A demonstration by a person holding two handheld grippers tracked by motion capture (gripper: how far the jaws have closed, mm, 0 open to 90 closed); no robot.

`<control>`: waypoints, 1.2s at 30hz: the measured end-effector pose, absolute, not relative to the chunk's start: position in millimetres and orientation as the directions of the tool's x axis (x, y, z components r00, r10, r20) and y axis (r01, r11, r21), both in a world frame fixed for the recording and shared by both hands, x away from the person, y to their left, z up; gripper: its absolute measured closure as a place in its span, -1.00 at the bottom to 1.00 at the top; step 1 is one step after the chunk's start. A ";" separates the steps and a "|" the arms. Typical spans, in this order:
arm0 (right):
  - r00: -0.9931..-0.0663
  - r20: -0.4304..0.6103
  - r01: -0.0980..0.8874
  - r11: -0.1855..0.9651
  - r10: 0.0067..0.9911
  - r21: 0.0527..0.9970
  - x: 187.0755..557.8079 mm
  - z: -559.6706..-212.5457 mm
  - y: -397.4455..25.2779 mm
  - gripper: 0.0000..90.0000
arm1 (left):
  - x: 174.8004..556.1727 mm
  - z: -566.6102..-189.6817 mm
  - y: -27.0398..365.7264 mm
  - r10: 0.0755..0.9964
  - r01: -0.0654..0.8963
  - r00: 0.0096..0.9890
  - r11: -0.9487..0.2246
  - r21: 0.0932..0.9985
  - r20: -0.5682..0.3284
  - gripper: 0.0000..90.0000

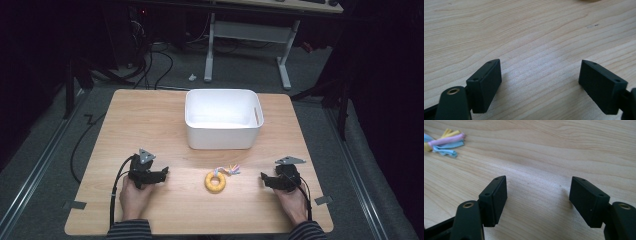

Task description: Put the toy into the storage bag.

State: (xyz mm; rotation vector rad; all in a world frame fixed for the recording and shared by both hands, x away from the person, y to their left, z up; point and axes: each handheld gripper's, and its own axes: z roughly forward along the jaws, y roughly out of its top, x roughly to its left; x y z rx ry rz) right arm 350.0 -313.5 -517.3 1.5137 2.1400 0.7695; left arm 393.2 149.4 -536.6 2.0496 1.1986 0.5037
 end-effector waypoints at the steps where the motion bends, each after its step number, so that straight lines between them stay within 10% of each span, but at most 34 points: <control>1: -0.329 -0.010 0.718 0.257 0.944 0.647 349.7 -516.1 -313.5 -0.28 | 393.3 -536.6 149.4 0.868 0.596 0.496 -0.327 0.733 -0.016 -0.58; 36: -0.459 0.024 0.661 0.324 0.888 0.677 346.2 -476.1 -300.7 0.12 | 393.2 -536.6 149.4 0.868 0.596 0.496 -0.327 0.733 -0.016 -0.58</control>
